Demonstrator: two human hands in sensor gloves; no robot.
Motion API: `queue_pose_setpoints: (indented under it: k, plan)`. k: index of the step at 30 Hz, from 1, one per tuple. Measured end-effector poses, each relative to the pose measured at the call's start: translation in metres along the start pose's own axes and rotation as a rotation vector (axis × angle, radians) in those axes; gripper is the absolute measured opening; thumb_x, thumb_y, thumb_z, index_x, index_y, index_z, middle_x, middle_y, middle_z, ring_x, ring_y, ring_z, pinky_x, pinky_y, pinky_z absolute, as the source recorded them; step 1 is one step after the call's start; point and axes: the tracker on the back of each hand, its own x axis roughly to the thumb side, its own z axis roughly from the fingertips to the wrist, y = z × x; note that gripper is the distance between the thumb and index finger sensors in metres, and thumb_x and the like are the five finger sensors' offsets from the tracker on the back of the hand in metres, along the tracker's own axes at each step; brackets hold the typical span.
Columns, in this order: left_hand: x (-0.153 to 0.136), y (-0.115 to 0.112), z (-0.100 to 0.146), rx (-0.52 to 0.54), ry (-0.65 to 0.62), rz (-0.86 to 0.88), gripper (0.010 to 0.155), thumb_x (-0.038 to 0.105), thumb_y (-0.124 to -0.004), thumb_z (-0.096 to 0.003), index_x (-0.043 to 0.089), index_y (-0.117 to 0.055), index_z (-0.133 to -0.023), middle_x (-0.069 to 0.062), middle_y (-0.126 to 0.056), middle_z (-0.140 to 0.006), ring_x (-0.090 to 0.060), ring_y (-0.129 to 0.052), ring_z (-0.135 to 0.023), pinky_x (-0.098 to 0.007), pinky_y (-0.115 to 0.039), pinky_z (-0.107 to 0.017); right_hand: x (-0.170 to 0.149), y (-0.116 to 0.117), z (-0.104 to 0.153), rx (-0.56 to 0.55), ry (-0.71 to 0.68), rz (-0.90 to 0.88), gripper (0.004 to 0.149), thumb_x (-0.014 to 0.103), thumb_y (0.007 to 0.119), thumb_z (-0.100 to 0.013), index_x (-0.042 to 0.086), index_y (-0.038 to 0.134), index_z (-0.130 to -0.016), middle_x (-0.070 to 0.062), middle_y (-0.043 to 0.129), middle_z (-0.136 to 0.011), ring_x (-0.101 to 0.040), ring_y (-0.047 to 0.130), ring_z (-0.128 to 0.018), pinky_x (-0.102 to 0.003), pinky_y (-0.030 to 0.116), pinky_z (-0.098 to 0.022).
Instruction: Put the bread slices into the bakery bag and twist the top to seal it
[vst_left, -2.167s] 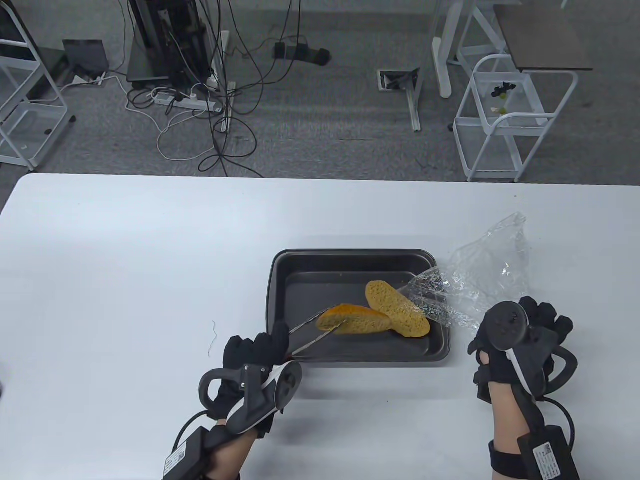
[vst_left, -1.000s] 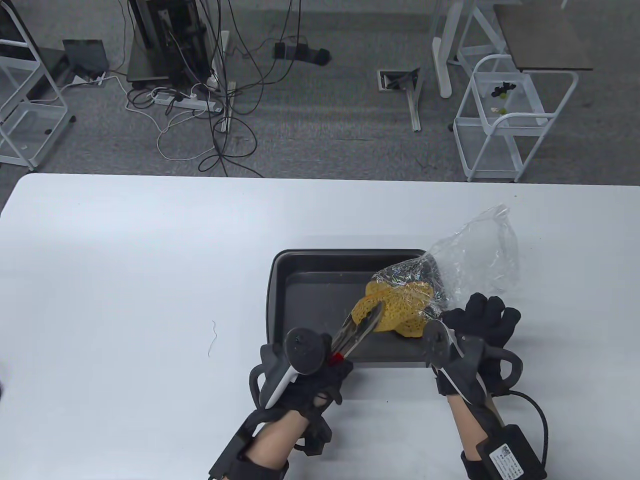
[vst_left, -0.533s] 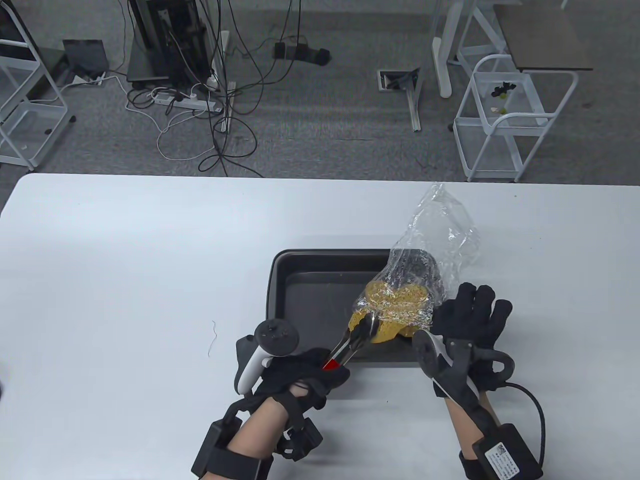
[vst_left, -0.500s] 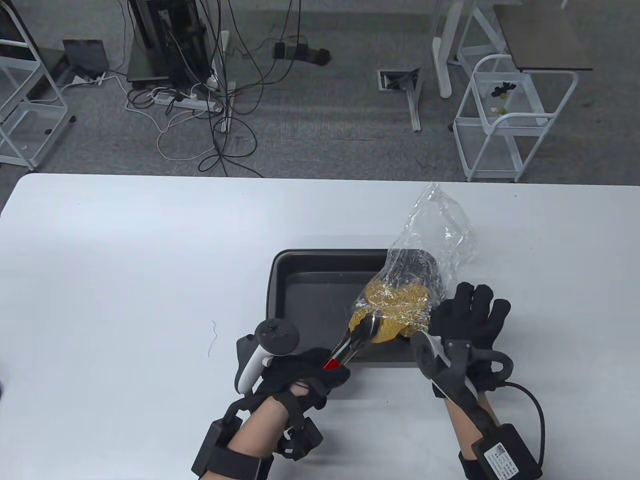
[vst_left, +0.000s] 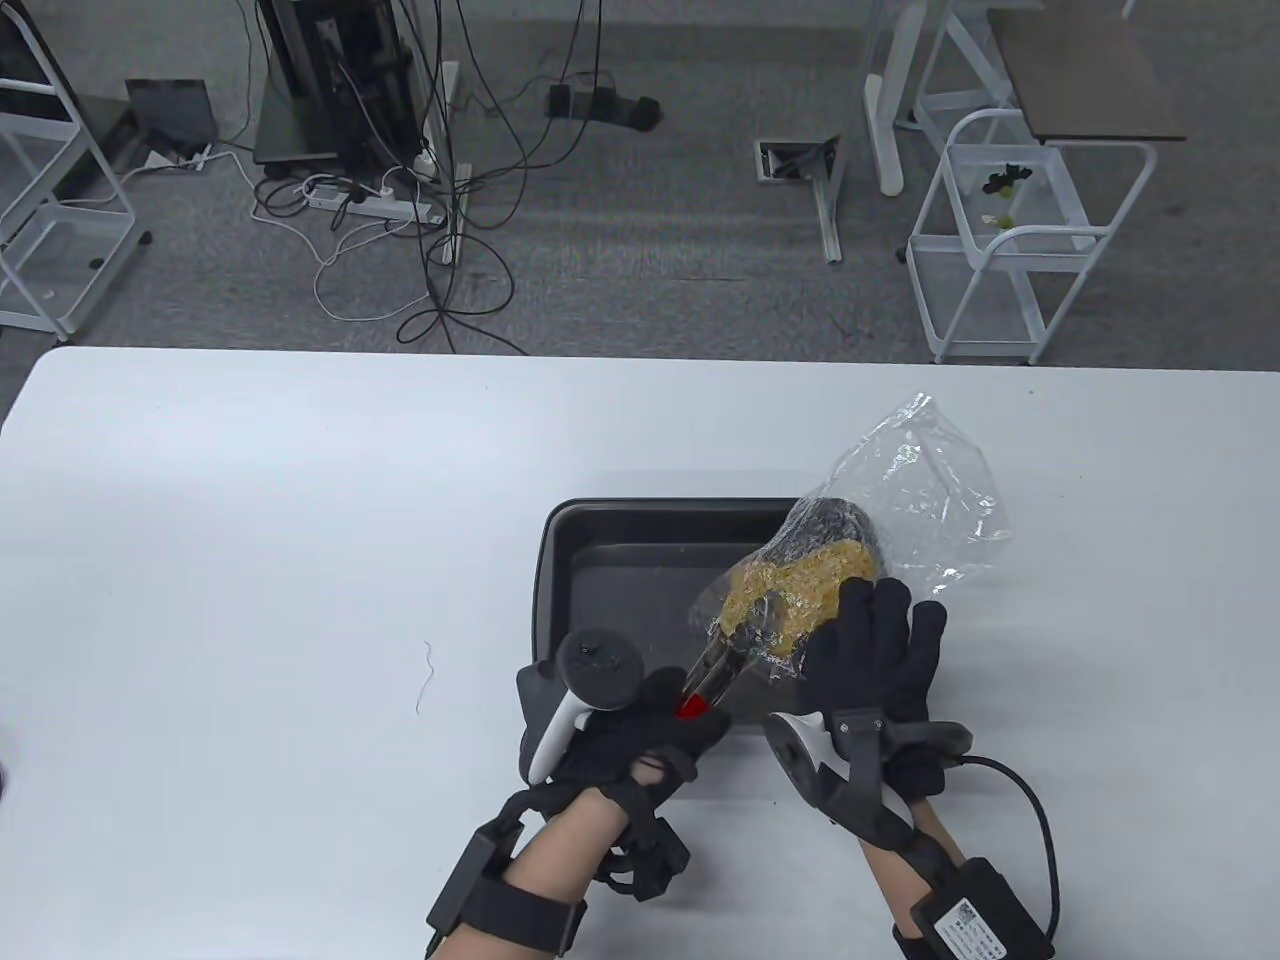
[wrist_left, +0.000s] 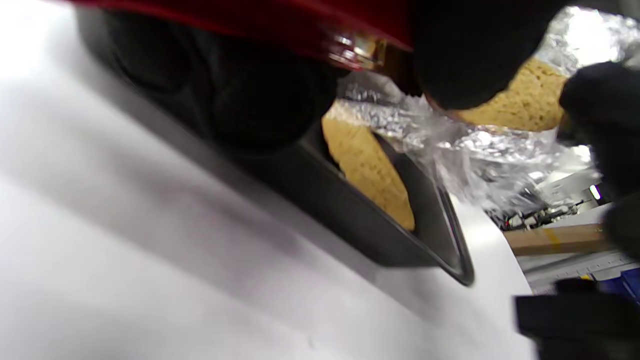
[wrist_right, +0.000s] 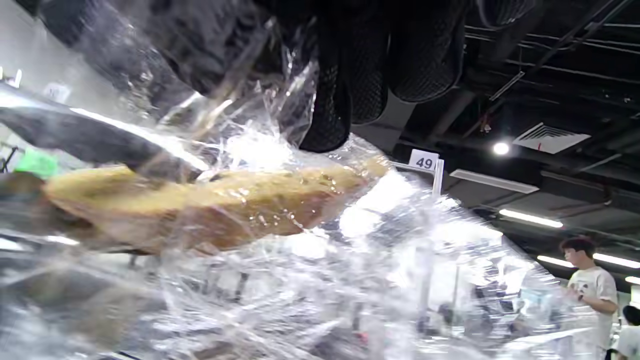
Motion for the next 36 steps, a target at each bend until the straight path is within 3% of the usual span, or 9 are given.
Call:
queue_pose_setpoints:
  k: [5, 9, 17, 19, 22, 25, 27, 31, 36]
  plan:
    - [0.020, -0.006, 0.018, 0.323, -0.113, -0.348, 0.077, 0.062, -0.087, -0.0414, 0.023, -0.067, -0.105, -0.010, -0.096, -0.081, -0.023, -0.102, -0.054, -0.051, -0.079, -0.066, -0.002, -0.011, -0.002, 0.020, 0.061, -0.227, 0.043, 0.034, 0.084, -0.046, -0.001, 0.098, -0.065, -0.025, 0.083, -0.097, -0.056, 0.073, -0.090, -0.073, 0.046, -0.067]
    - [0.039, -0.015, 0.034, 0.589, -0.213, -0.760, 0.077, 0.062, -0.087, -0.0408, 0.026, -0.065, -0.105, -0.006, -0.094, -0.084, -0.023, -0.103, -0.055, -0.049, -0.077, -0.070, 0.000, -0.022, -0.004, 0.085, 0.029, -0.304, 0.043, 0.035, 0.083, -0.047, 0.000, 0.098, -0.067, -0.025, 0.077, -0.102, -0.057, 0.068, -0.093, -0.073, 0.045, -0.068]
    - [0.046, -0.017, 0.041, 0.727, -0.329, -0.964, 0.077, 0.061, -0.088, -0.0393, 0.027, -0.063, -0.103, -0.003, -0.089, -0.087, -0.021, -0.101, -0.062, -0.049, -0.073, -0.074, -0.009, -0.023, -0.014, 0.240, -0.079, -0.614, 0.044, 0.035, 0.083, -0.047, -0.001, 0.095, -0.070, -0.026, 0.063, -0.110, -0.059, 0.057, -0.099, -0.074, 0.042, -0.068]
    - [0.046, -0.014, 0.039, 0.688, -0.304, -0.983, 0.076, 0.061, -0.089, -0.0381, 0.026, -0.064, -0.101, -0.002, -0.089, -0.087, -0.021, -0.101, -0.063, -0.050, -0.073, -0.075, -0.015, -0.018, -0.016, 0.294, -0.083, -0.698, 0.044, 0.035, 0.082, -0.048, 0.000, 0.095, -0.072, -0.027, 0.058, -0.112, -0.061, 0.052, -0.100, -0.075, 0.039, -0.068]
    - [0.052, -0.005, 0.033, 0.517, -0.258, -0.878, 0.077, 0.061, -0.093, -0.0345, 0.024, -0.070, -0.098, -0.002, -0.093, -0.084, -0.021, -0.104, -0.059, -0.051, -0.074, -0.073, -0.017, -0.012, -0.019, 0.365, -0.130, -0.718, 0.044, 0.034, 0.083, -0.048, 0.000, 0.095, -0.073, -0.028, 0.055, -0.113, -0.062, 0.047, -0.101, -0.076, 0.036, -0.069]
    - [0.057, 0.012, 0.019, 0.198, -0.102, -0.566, 0.078, 0.060, -0.094, -0.0359, 0.019, -0.071, -0.098, -0.005, -0.094, -0.084, -0.022, -0.104, -0.058, -0.051, -0.076, -0.071, -0.009, -0.011, -0.017, 0.427, -0.257, -0.629, 0.043, 0.034, 0.083, -0.048, 0.000, 0.095, -0.072, -0.026, 0.054, -0.114, -0.061, 0.043, -0.103, -0.076, 0.033, -0.069]
    - [0.055, 0.019, 0.001, -0.014, -0.022, -0.329, 0.078, 0.060, -0.093, -0.0380, 0.016, -0.072, -0.099, -0.009, -0.095, -0.083, -0.023, -0.104, -0.057, -0.052, -0.077, -0.069, -0.006, -0.013, -0.015, 0.375, -0.317, -0.616, 0.043, 0.036, 0.083, -0.048, 0.000, 0.095, -0.069, -0.024, 0.056, -0.114, -0.059, 0.047, -0.103, -0.075, 0.036, -0.069]
    - [0.044, 0.022, -0.027, -0.327, 0.051, -0.076, 0.079, 0.060, -0.091, -0.0407, 0.013, -0.070, -0.100, -0.011, -0.092, -0.085, -0.024, -0.103, -0.057, -0.051, -0.077, -0.068, -0.012, -0.012, -0.019, 0.394, -0.270, -0.703, 0.045, 0.034, 0.083, -0.047, -0.003, 0.096, -0.069, -0.025, 0.060, -0.112, -0.060, 0.050, -0.102, -0.075, 0.038, -0.069]
    - [0.018, 0.017, -0.046, -0.513, 0.049, 0.341, 0.080, 0.062, -0.086, -0.0453, 0.010, -0.066, -0.103, -0.011, -0.089, -0.088, -0.021, -0.103, -0.060, -0.048, -0.074, -0.072, -0.038, 0.000, -0.025, 0.486, -0.145, -0.971, 0.045, 0.034, 0.083, -0.049, -0.004, 0.094, -0.070, -0.028, 0.059, -0.112, -0.061, 0.050, -0.101, -0.075, 0.035, -0.068]
